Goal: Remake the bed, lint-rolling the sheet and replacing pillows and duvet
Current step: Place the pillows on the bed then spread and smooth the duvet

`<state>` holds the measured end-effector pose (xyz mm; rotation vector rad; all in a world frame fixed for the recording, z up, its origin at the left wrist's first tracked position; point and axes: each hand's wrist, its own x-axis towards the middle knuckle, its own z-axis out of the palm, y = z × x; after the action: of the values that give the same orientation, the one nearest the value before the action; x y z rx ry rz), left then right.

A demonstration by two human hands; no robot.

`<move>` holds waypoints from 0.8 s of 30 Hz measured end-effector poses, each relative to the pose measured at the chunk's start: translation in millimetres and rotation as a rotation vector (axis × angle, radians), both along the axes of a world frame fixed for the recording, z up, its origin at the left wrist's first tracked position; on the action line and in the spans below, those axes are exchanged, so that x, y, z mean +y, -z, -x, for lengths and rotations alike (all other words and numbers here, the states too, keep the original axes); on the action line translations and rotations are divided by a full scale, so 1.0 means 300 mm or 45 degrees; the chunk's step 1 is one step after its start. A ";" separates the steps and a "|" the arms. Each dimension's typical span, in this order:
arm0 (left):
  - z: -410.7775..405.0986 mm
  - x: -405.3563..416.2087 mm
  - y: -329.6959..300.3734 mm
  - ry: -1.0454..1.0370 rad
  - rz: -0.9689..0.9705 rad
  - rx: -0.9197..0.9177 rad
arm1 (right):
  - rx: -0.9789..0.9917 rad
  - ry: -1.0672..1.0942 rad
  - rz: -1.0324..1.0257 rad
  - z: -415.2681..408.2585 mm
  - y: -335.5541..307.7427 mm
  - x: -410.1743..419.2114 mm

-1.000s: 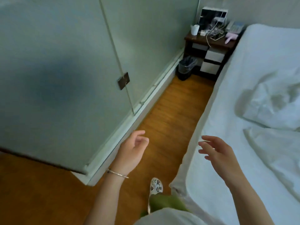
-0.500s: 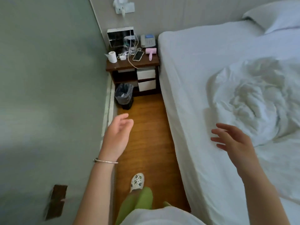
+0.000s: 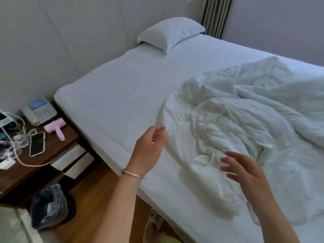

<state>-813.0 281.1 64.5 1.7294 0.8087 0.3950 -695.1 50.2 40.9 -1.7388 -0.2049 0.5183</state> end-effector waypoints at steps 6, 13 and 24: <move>-0.482 0.293 -0.037 0.291 -0.085 0.037 | 0.058 0.224 -0.104 -0.332 -0.031 0.266; -1.027 0.466 -0.025 0.575 -0.093 0.051 | 0.058 0.452 -0.072 -0.707 -0.064 0.444; -1.937 0.716 0.484 0.941 -0.511 0.369 | 0.024 0.580 0.301 -1.335 0.227 0.618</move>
<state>-231.8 495.9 -80.8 2.3481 0.2397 -0.2193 -294.6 235.7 -27.2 -1.9330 0.2737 0.2289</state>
